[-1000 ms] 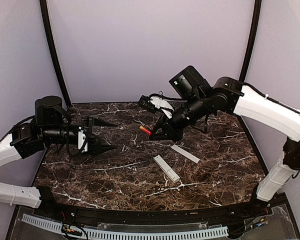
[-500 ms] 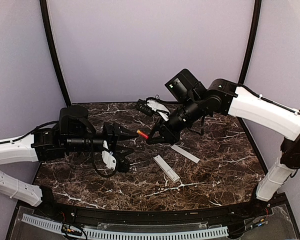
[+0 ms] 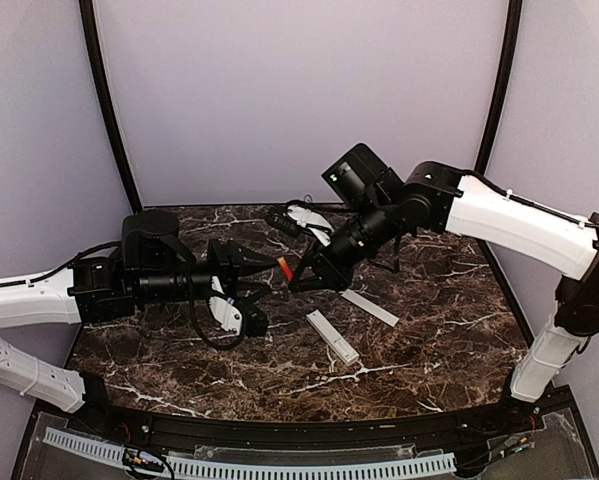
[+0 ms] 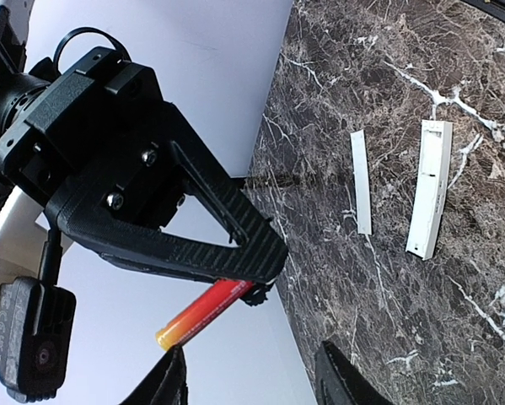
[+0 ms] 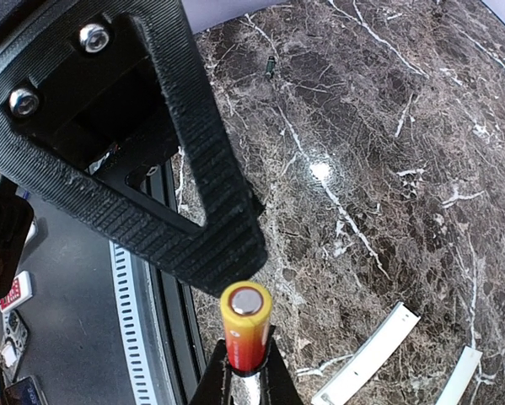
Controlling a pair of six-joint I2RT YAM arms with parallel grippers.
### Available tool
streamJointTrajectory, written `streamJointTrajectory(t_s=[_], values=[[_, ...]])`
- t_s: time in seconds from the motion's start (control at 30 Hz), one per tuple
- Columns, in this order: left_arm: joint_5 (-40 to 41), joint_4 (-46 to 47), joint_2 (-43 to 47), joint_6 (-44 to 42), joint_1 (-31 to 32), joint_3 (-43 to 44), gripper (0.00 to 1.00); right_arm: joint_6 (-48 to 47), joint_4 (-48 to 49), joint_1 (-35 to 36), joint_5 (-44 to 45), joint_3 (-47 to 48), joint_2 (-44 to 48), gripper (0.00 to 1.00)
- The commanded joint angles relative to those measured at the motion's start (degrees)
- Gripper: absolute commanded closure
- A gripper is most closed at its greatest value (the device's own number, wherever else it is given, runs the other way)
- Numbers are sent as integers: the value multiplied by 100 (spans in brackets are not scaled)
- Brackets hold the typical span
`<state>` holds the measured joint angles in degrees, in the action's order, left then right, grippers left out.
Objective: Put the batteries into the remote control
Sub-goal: Pass from the right arm to the left
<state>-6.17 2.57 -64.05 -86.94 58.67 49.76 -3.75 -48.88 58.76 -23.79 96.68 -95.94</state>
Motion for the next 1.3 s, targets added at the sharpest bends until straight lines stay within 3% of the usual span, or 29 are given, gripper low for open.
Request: streamJointTrajectory(t_s=[0.0, 0.2, 0.27, 0.37, 0.57, 0.83, 1.13, 1.27], values=[[121, 27, 174, 141, 21, -64, 49, 82, 312, 64, 66, -123, 154, 100], [219, 3, 426, 395, 21, -112, 49, 112, 352, 26, 160, -152, 192, 100], [127, -14, 496, 403, 21, -78, 47, 103, 307, 25, 103, -118, 155, 100], [-47, -122, 353, 241, 21, 96, 34, 94, 276, 30, -6, -74, 104, 100], [262, -146, -209, -298, 21, 405, 32, 94, 224, 72, -13, -1, 72, 100], [171, 44, -387, -389, 21, 456, 43, 85, 262, 75, -3, -71, 113, 100], [-18, 88, -485, -310, 26, 463, 68, 94, 331, 78, 26, -109, 84, 100], [-60, 84, -500, -243, 55, 425, 86, 94, 319, 65, 80, -99, 56, 100]])
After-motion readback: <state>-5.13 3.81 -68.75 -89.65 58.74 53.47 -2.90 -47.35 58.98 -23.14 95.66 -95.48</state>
